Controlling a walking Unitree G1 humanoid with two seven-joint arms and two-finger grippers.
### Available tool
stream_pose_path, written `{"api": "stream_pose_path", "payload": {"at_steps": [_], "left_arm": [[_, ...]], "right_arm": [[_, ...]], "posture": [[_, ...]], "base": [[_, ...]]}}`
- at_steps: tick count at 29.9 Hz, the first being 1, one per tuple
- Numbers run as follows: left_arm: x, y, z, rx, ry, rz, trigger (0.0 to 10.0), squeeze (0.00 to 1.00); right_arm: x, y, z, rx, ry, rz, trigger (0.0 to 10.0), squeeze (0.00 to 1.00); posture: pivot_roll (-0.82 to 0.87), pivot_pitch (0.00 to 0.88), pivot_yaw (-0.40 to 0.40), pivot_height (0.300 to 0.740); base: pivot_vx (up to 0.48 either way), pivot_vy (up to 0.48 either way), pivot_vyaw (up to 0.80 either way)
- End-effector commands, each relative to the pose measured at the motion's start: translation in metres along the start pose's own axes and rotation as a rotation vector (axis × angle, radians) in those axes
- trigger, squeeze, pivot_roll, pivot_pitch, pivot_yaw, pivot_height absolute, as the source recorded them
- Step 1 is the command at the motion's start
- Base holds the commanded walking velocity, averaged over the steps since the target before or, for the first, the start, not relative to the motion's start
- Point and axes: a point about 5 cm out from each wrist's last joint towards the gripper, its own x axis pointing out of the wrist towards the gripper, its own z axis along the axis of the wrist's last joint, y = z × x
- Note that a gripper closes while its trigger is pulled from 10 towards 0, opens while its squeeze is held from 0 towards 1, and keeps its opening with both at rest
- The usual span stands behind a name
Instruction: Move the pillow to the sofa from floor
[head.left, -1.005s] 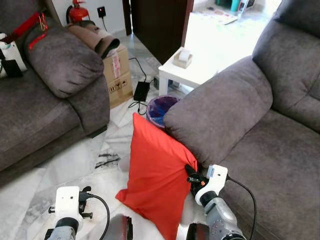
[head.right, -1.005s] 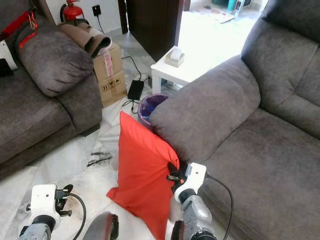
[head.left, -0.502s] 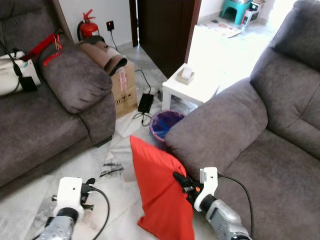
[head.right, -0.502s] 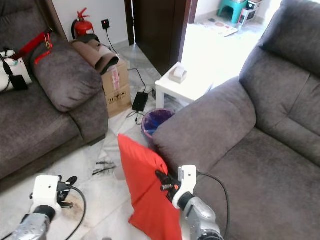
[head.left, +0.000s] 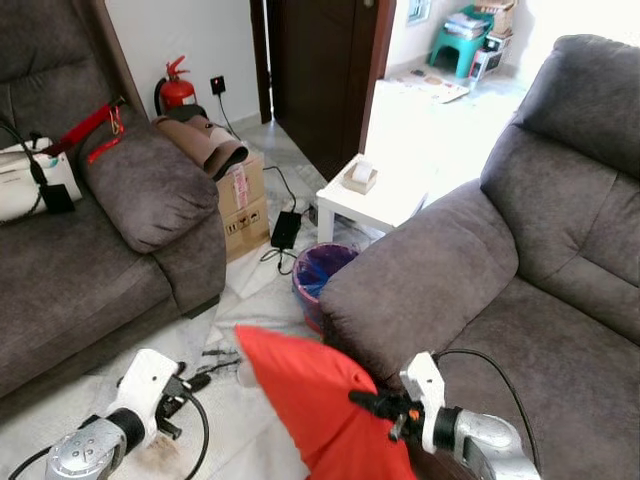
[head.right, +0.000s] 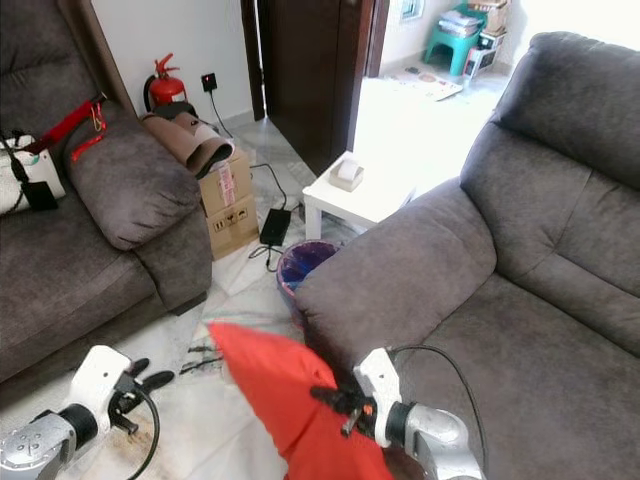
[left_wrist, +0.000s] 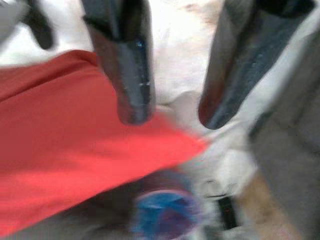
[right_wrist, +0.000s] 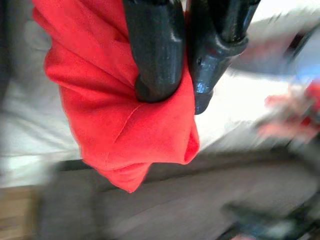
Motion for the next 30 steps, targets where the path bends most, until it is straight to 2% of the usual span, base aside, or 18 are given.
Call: {"api": "stream_pose_path", "payload": {"at_steps": [1,3,7,11,12,14,15,23,25,30], "left_arm": [[-0.001,-0.003,0.002,0.011,0.007,-0.066,10.0,1.00],[0.001,-0.008,0.001,0.037,0.028,-0.137,10.0,1.00],[0.004,-0.015,0.001,0.036,0.036,-0.218,10.0,1.00],[0.005,-0.016,0.001,0.038,0.037,-0.226,10.0,1.00],[0.007,-0.025,0.001,0.062,0.043,-0.310,10.0,1.00],[0.007,-0.028,0.001,0.067,0.048,-0.346,10.0,1.00],[0.008,-0.031,0.002,0.075,0.057,-0.401,10.0,1.00],[0.013,-0.033,0.003,0.112,0.079,-0.514,10.0,1.00],[0.012,-0.038,-0.009,0.150,0.147,-0.605,10.0,1.00],[0.011,-0.037,-0.017,0.195,0.192,-0.626,10.0,1.00]], "right_arm": [[0.004,0.002,0.023,-0.093,-0.044,0.082,10.0,0.00],[0.000,0.008,0.025,-0.124,-0.003,0.166,10.0,0.00],[-0.003,0.013,0.023,-0.138,0.049,0.244,10.0,0.00],[-0.004,0.013,0.023,-0.138,0.053,0.252,10.0,0.00],[-0.005,0.016,0.023,-0.149,0.068,0.280,10.0,0.00],[-0.006,0.017,0.024,-0.153,0.072,0.290,10.0,0.00],[-0.006,0.020,0.027,-0.161,0.071,0.310,10.0,0.00],[-0.009,0.024,0.036,-0.186,0.073,0.339,10.0,0.00],[-0.008,0.028,0.041,-0.205,0.068,0.359,10.0,0.00],[-0.008,0.031,0.044,-0.211,0.072,0.376,10.0,0.00]], "posture": [[0.12,0.015,0.004,0.740],[0.12,0.009,0.001,0.740],[0.12,0.012,-0.003,0.740],[0.12,0.016,-0.006,0.740],[0.12,0.029,-0.010,0.740],[0.12,0.029,-0.010,0.740],[0.12,0.041,-0.011,0.740],[0.11,0.048,-0.009,0.740],[0.11,0.051,-0.014,0.740],[0.11,0.052,-0.014,0.740]], "base": [[0.000,0.000,0.00],[0.000,0.000,0.00],[0.000,0.000,0.00],[0.000,0.000,0.00],[0.000,0.000,0.00],[0.000,0.000,0.00],[0.000,0.000,0.00],[0.000,0.000,0.00],[0.000,0.000,0.00],[0.000,0.000,0.00]]}}
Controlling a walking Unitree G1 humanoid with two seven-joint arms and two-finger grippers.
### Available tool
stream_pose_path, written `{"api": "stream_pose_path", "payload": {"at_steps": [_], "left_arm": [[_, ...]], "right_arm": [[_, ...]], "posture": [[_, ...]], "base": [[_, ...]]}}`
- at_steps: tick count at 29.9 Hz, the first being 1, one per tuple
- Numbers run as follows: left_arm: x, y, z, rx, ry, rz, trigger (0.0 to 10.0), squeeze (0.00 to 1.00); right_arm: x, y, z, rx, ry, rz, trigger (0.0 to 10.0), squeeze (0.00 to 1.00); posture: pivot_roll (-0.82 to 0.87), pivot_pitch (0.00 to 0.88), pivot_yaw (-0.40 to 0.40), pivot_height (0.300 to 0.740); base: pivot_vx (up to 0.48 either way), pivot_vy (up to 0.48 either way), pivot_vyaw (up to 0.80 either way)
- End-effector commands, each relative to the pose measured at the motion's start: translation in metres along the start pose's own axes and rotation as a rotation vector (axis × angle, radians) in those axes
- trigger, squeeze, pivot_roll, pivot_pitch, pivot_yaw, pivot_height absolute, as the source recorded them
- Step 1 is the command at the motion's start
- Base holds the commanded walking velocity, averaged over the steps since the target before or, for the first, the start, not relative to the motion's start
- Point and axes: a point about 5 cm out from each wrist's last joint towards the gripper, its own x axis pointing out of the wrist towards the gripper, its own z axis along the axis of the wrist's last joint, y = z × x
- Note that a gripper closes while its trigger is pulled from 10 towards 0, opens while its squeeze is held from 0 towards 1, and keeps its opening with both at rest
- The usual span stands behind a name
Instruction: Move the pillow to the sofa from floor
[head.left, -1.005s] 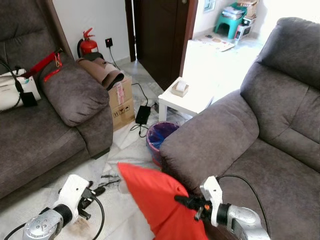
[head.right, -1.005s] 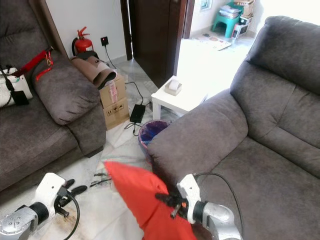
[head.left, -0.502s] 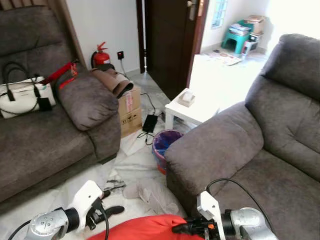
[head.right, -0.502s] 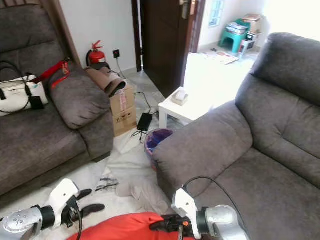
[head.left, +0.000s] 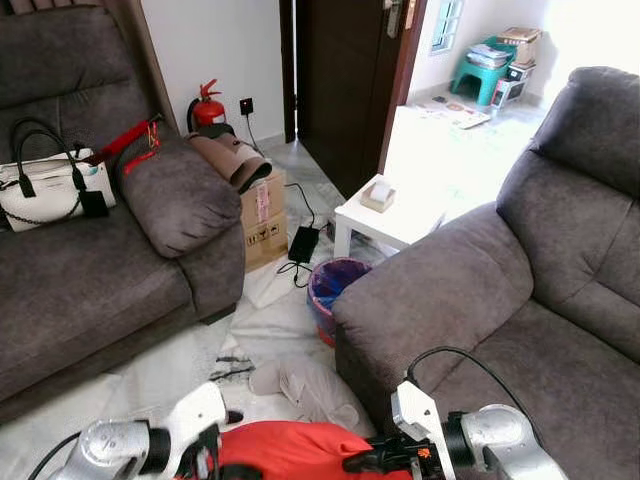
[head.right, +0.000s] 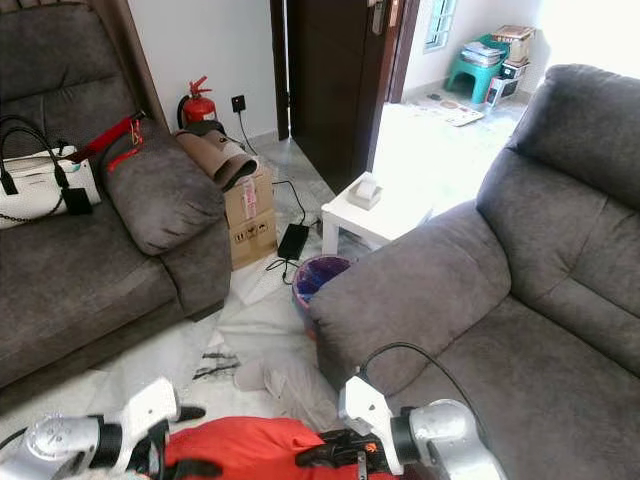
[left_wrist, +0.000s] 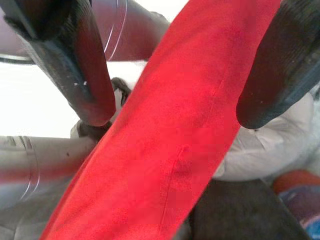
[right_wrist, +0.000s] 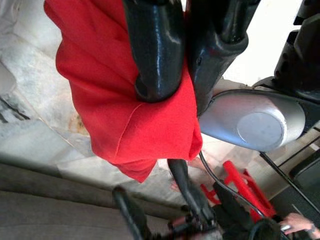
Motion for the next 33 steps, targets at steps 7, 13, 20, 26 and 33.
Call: {"api": "stream_pose_path", "payload": {"at_steps": [7,13,20,26,33], "left_arm": [[-0.001,0.001,-0.009,0.118,0.102,-0.052,10.0,1.00],[0.001,-0.002,-0.025,0.180,0.179,-0.048,10.0,0.00],[0.001,-0.011,-0.047,0.294,0.309,-0.066,10.0,0.00],[0.002,-0.010,-0.056,0.274,0.327,0.000,10.0,0.00],[0.000,-0.008,-0.061,0.276,0.359,0.054,10.0,0.00]], "right_arm": [[-0.001,0.006,0.028,-0.109,-0.068,0.060,10.0,0.00],[-0.006,0.013,0.036,-0.121,-0.078,0.101,10.0,0.00],[-0.008,0.013,0.041,-0.139,-0.075,0.094,10.0,0.00],[-0.011,0.015,0.046,-0.142,-0.085,0.101,10.0,0.00],[-0.014,0.016,0.045,-0.138,-0.076,0.104,10.0,0.00]], "posture": [[0.10,0.057,-0.013,0.740],[0.10,0.059,-0.013,0.740],[0.09,0.059,-0.014,0.740],[0.09,0.060,-0.017,0.740],[0.09,0.061,-0.018,0.740]], "base": [[0.000,0.000,0.00],[0.000,0.000,0.00],[0.000,0.000,0.00],[0.000,0.000,0.00],[0.000,0.000,0.00]]}}
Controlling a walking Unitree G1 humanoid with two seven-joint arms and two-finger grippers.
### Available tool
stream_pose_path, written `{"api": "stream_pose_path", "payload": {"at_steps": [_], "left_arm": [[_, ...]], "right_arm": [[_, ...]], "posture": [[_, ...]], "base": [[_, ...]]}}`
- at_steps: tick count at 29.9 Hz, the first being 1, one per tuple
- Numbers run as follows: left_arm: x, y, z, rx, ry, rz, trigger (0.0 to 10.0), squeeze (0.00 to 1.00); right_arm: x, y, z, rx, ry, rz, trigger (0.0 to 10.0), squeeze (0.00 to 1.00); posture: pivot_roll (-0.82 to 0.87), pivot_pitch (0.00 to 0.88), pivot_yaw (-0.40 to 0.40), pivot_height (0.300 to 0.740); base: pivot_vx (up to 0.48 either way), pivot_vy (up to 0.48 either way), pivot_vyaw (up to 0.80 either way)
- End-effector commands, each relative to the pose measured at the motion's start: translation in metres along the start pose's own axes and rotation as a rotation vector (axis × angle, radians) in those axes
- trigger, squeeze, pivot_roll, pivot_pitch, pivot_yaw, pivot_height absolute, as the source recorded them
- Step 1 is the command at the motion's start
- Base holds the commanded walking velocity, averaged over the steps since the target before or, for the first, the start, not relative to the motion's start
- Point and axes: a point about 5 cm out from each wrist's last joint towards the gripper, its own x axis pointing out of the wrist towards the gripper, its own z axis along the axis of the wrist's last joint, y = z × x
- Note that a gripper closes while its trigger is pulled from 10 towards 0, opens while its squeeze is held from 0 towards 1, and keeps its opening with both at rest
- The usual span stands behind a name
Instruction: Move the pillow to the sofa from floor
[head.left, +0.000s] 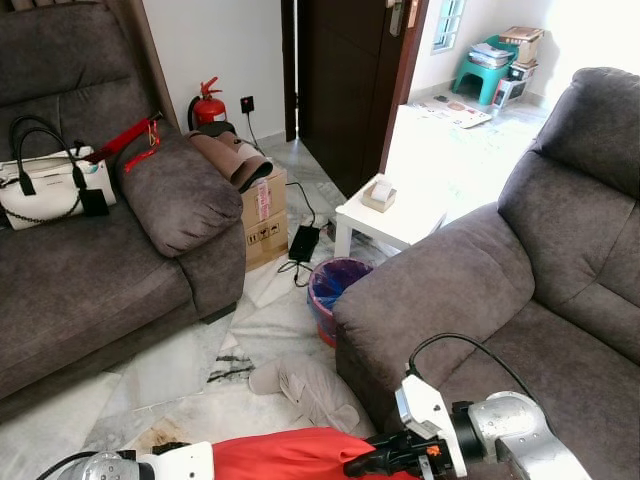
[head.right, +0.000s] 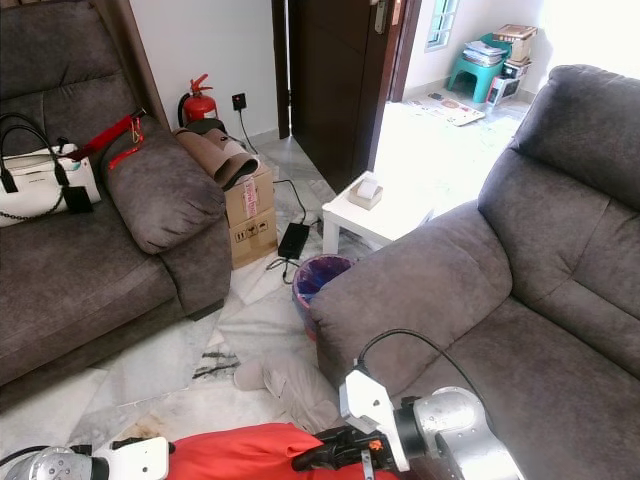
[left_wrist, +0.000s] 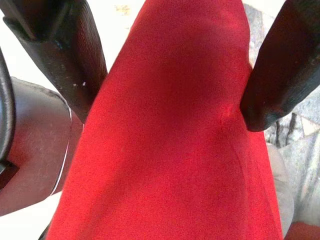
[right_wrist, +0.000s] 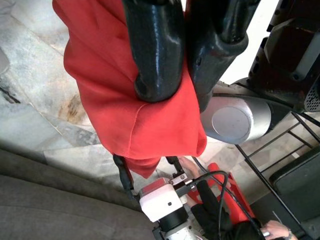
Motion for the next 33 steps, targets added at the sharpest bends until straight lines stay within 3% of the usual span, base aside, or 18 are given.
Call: {"api": "stream_pose_path", "payload": {"at_steps": [1,4,5,6,7,9,10,33], "left_arm": [[-0.001,-0.003,-0.010,-0.013,0.045,0.003,10.0,0.00],[-0.001,-0.004,-0.015,-0.007,0.060,0.024,10.0,0.00],[0.000,-0.005,-0.018,-0.010,0.069,0.027,8.3,0.00],[0.000,-0.006,-0.019,-0.011,0.073,0.027,8.3,0.00],[0.001,-0.007,-0.019,-0.009,0.077,0.028,4.5,0.00],[0.001,-0.007,-0.020,-0.006,0.078,0.029,4.5,0.00],[0.001,-0.007,-0.020,-0.006,0.080,0.030,0.0,0.00],[0.007,-0.005,-0.012,0.061,0.043,0.029,0.0,0.00]], "right_arm": [[-0.001,0.002,0.021,-0.084,-0.076,0.034,10.0,0.00],[-0.002,0.002,0.021,-0.082,-0.077,0.033,10.0,0.00],[-0.002,0.003,0.022,-0.080,-0.077,0.030,10.0,0.00],[-0.002,0.003,0.022,-0.079,-0.077,0.028,10.0,0.00],[-0.002,0.003,0.021,-0.078,-0.075,0.025,10.0,0.00],[-0.002,0.003,0.021,-0.077,-0.072,0.024,10.0,0.00],[-0.002,0.003,0.020,-0.075,-0.070,0.025,10.0,0.00],[0.000,0.004,0.020,-0.068,-0.070,0.035,10.0,0.00]], "posture": [[0.09,0.061,-0.018,0.740],[0.09,0.060,-0.017,0.740],[0.09,0.057,-0.018,0.740],[0.09,0.057,-0.018,0.740],[0.09,0.051,-0.021,0.740],[0.09,0.051,-0.021,0.740],[0.09,0.049,-0.022,0.740],[0.09,0.037,-0.020,0.740]], "base": [[0.000,0.000,0.00],[0.000,0.000,0.00],[0.000,0.000,0.00],[0.000,0.000,0.00],[0.000,0.000,0.00],[0.000,0.000,0.00],[0.000,0.000,0.00],[0.000,0.000,0.00]]}}
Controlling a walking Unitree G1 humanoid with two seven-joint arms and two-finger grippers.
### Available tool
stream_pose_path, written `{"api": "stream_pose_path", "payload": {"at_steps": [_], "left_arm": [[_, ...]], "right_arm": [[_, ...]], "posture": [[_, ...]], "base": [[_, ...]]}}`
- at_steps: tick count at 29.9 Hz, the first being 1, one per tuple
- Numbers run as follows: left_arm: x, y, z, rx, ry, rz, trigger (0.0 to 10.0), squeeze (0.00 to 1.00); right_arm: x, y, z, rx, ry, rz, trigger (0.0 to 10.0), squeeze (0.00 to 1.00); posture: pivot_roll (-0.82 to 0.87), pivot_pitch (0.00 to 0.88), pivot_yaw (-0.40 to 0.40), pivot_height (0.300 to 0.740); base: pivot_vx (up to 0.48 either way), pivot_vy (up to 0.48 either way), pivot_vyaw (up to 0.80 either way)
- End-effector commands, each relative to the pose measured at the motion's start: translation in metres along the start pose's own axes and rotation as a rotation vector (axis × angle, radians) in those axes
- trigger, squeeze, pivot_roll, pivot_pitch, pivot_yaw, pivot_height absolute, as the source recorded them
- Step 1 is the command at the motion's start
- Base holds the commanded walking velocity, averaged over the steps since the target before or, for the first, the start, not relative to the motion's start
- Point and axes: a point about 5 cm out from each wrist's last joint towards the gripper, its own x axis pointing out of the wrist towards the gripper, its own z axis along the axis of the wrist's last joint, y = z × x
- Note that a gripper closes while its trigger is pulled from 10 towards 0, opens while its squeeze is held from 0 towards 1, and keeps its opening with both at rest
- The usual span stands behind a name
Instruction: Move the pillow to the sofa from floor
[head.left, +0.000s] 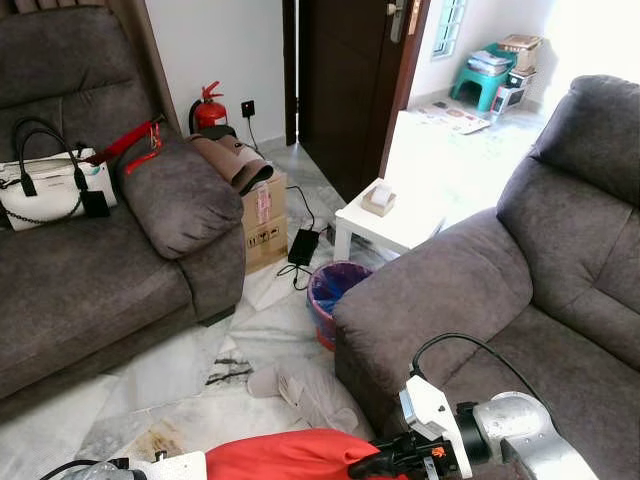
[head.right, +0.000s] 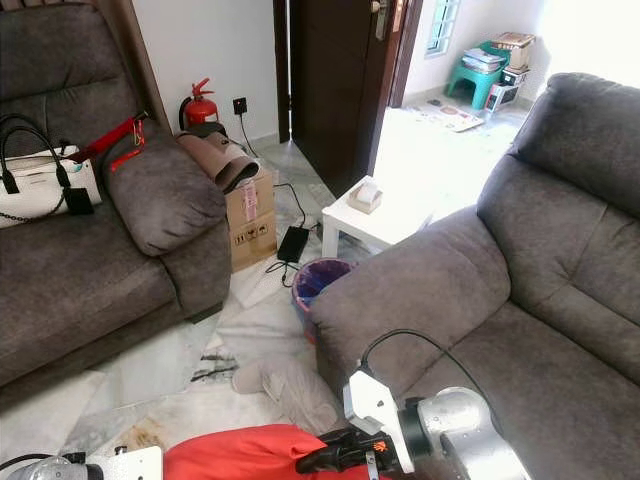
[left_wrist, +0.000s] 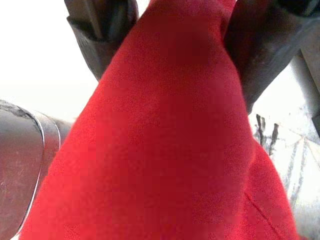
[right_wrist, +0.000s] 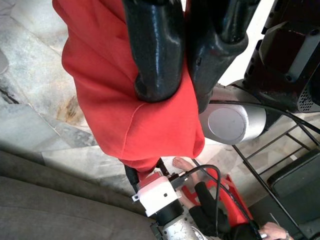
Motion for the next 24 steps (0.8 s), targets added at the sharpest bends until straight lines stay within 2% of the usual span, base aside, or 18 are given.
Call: {"api": "stream_pose_path", "payload": {"at_steps": [1,9,24], "left_arm": [[0.002,-0.002,0.001,0.018,-0.004,-0.018,0.0,0.00],[0.003,0.001,0.006,0.028,-0.031,0.018,0.0,0.00],[0.003,0.006,0.011,0.048,-0.054,0.020,0.0,0.00]], "right_arm": [[0.001,0.002,0.019,-0.077,-0.068,0.024,10.0,0.00],[0.002,0.002,0.016,-0.058,-0.072,0.011,10.0,0.00],[0.003,0.000,0.013,-0.047,-0.062,-0.009,10.0,0.00]], "posture": [[0.09,0.037,-0.020,0.740],[0.09,0.056,-0.018,0.740],[0.10,0.065,-0.011,0.740]], "base": [[0.000,0.000,0.00],[0.000,0.000,0.00],[0.000,0.000,0.00]]}}
